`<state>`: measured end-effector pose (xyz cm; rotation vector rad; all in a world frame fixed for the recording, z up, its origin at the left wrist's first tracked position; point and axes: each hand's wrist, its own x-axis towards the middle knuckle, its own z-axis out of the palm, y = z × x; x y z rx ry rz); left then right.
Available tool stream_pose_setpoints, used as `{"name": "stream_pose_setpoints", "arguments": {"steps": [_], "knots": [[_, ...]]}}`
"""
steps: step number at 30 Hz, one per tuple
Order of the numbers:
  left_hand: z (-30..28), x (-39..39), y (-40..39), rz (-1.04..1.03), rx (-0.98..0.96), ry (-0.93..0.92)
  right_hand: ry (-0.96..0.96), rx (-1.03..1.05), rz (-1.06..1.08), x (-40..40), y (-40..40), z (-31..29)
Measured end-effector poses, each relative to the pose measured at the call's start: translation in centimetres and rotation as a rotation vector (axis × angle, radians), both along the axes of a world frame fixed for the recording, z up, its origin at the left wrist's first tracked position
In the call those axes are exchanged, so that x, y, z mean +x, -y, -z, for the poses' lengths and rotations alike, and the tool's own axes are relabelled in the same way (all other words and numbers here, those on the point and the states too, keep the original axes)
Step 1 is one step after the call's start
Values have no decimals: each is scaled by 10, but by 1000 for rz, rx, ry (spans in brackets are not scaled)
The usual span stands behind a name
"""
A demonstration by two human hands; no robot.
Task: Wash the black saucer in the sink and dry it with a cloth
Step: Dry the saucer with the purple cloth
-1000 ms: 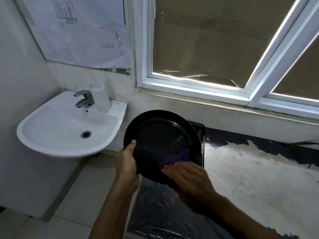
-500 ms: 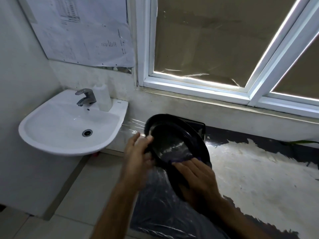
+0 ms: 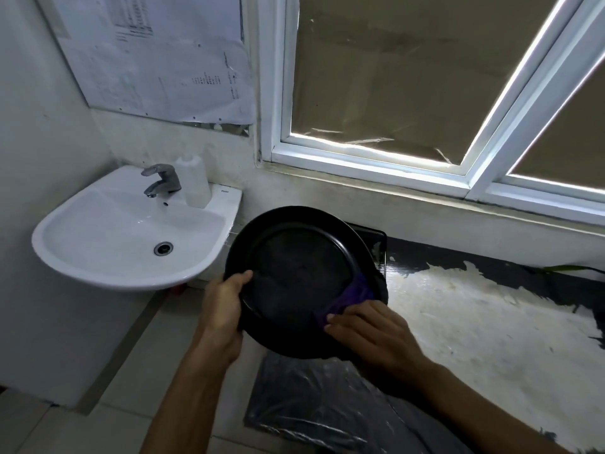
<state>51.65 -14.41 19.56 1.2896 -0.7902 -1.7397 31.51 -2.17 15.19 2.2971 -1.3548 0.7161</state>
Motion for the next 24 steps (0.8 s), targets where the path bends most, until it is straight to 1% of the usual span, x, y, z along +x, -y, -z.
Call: {"name": "stream_pose_setpoints", "arguments": {"steps": [4,6,8,11,13,16,18,20,24], "knots": [[-14,19,9,173,-49,20,-30,33,-112,-26,3,-16],[-19,21,13,198,-85,22,-30,33,-103,-31,5,-18],[-19,16,14,201,-69,9,2,20,-57,-31,5,-16],[-10,3,6,114,-7,-121,50,-22,19,-18,-1,-9],[-1,-9,-11,51,-90,-186,107,-53,98,3,-4,-6],[6,-41,-52,33,-244,-131,260,-29,252,46,2,-3],[10,-55,-66,-22,-316,-43,325,0,287,67,5,0],[13,-55,-58,-114,-245,9,290,3,275,74,3,0],[17,-34,-39,-140,-148,-11,87,-2,136,45,-7,-1]]}}
